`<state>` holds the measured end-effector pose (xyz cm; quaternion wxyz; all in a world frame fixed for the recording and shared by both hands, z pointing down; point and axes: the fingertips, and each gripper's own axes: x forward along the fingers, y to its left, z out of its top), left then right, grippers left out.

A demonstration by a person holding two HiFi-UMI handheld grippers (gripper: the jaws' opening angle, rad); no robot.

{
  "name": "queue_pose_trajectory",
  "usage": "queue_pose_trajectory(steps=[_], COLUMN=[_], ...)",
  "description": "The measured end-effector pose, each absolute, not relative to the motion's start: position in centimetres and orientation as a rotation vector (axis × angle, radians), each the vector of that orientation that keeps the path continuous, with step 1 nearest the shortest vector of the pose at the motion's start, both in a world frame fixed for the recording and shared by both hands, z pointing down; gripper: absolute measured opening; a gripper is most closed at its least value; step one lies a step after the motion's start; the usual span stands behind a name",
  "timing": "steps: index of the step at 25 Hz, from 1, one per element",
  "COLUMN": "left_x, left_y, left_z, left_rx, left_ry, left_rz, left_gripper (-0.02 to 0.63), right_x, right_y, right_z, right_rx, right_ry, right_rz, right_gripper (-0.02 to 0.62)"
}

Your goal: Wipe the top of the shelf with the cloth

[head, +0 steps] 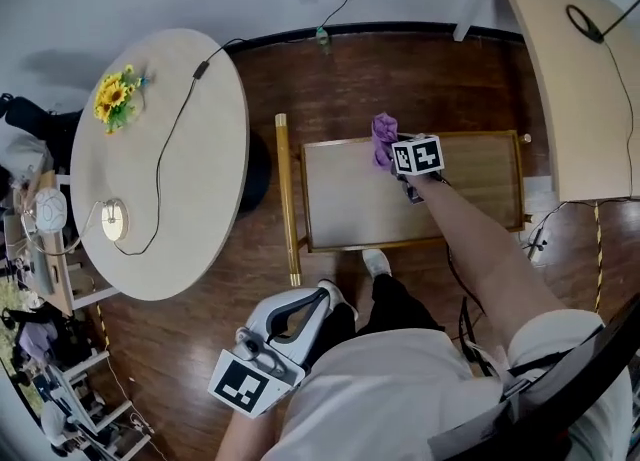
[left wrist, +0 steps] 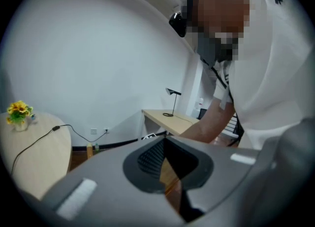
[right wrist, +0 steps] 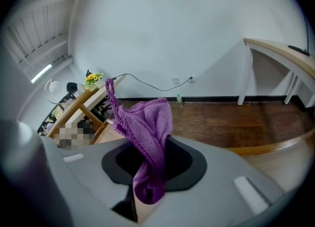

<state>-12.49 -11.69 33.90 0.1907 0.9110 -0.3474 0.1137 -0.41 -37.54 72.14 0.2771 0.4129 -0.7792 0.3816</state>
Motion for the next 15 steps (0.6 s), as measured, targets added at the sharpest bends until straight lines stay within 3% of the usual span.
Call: queue_pose_trajectory(steps=[15], left_x=[-5.6], left_y=[-13.2], left_z=[34.4], left_rx=[2.645], left_ry=[-0.734], left_rz=[0.361], left_gripper=[0.018], right_x=[31.2], right_y=[-35.1], right_z=[72.6], right_rx=[1.535], right_ry=[-1.696], right_rz=[1.008], right_gripper=[0.101])
